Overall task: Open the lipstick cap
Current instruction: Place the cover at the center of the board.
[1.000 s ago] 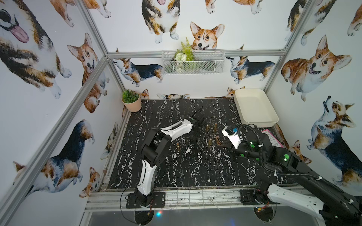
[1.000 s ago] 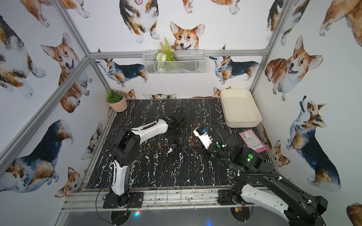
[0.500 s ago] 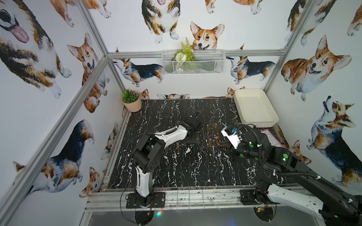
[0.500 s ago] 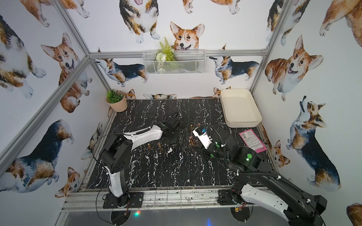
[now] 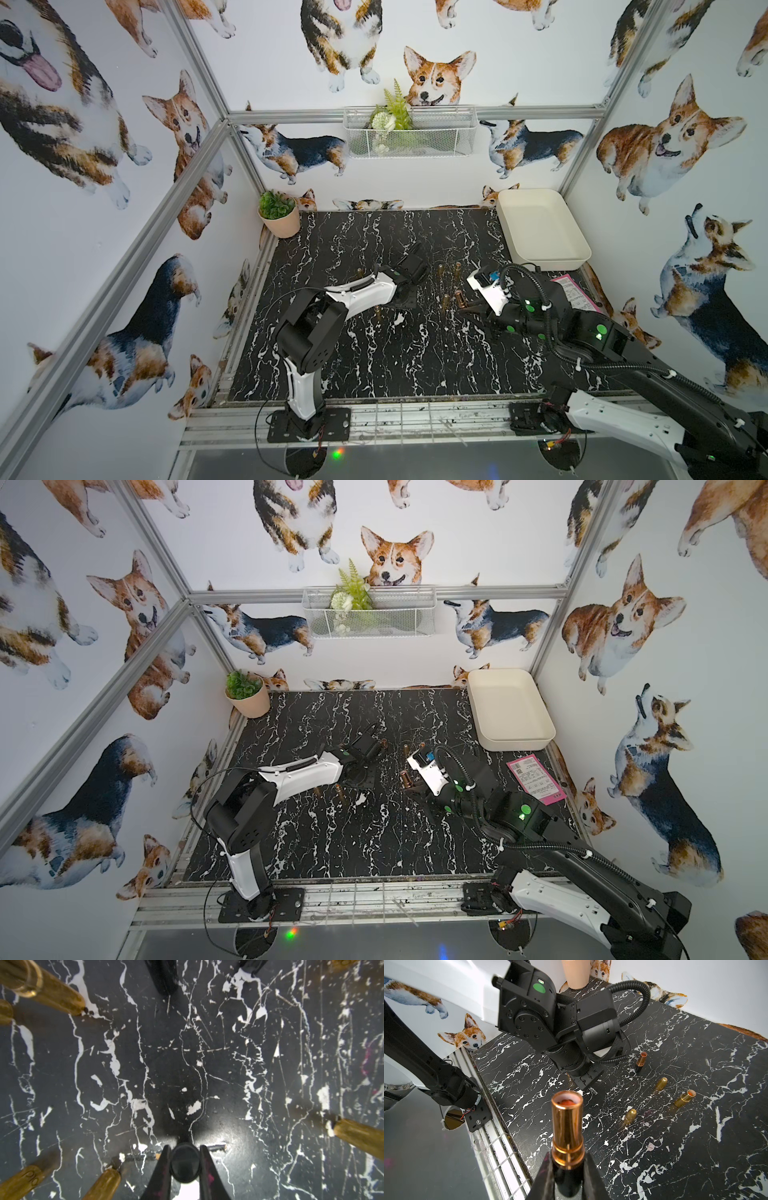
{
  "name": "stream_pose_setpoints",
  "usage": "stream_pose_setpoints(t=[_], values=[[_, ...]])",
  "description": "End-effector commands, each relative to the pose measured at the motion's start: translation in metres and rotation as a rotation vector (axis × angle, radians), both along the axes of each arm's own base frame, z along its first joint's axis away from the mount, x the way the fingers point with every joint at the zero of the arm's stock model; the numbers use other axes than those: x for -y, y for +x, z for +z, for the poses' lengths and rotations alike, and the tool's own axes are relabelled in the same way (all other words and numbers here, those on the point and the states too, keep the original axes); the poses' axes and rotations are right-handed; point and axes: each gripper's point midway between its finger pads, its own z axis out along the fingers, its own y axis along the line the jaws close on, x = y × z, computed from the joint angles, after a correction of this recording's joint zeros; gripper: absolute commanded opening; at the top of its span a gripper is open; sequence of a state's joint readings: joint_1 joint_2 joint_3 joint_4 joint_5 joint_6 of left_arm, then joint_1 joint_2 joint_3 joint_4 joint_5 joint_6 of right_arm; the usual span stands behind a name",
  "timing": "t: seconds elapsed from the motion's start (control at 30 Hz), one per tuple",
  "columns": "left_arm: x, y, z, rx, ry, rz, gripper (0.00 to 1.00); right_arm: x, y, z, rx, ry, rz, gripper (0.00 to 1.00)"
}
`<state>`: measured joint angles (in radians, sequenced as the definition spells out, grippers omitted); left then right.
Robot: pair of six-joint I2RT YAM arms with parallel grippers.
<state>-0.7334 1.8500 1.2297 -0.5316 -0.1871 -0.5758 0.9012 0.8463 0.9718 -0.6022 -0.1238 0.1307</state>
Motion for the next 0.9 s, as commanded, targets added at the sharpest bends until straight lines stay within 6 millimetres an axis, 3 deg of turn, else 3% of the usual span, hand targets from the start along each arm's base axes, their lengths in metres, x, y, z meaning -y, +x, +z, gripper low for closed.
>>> stream_pose_setpoints(t=[0.0, 0.27, 0.63, 0.87], values=[[0.001, 0.012, 0.013, 0.072, -0.014, 0.028, 0.0, -0.001, 0.003, 0.004, 0.021, 0.013, -0.006, 0.08], [0.013, 0.036, 0.019, 0.211, -0.065, 0.028, 0.0, 0.002, 0.004, 0.005, 0.029, 0.003, -0.018, 0.08], [0.022, 0.041, 0.029, 0.421, -0.177, 0.002, 0.0, 0.003, 0.007, 0.002, 0.036, -0.015, -0.026, 0.08], [0.026, 0.036, 0.008, 0.449, -0.125, -0.02, 0.0, 0.0, 0.008, 0.002, 0.026, -0.027, -0.023, 0.08]])
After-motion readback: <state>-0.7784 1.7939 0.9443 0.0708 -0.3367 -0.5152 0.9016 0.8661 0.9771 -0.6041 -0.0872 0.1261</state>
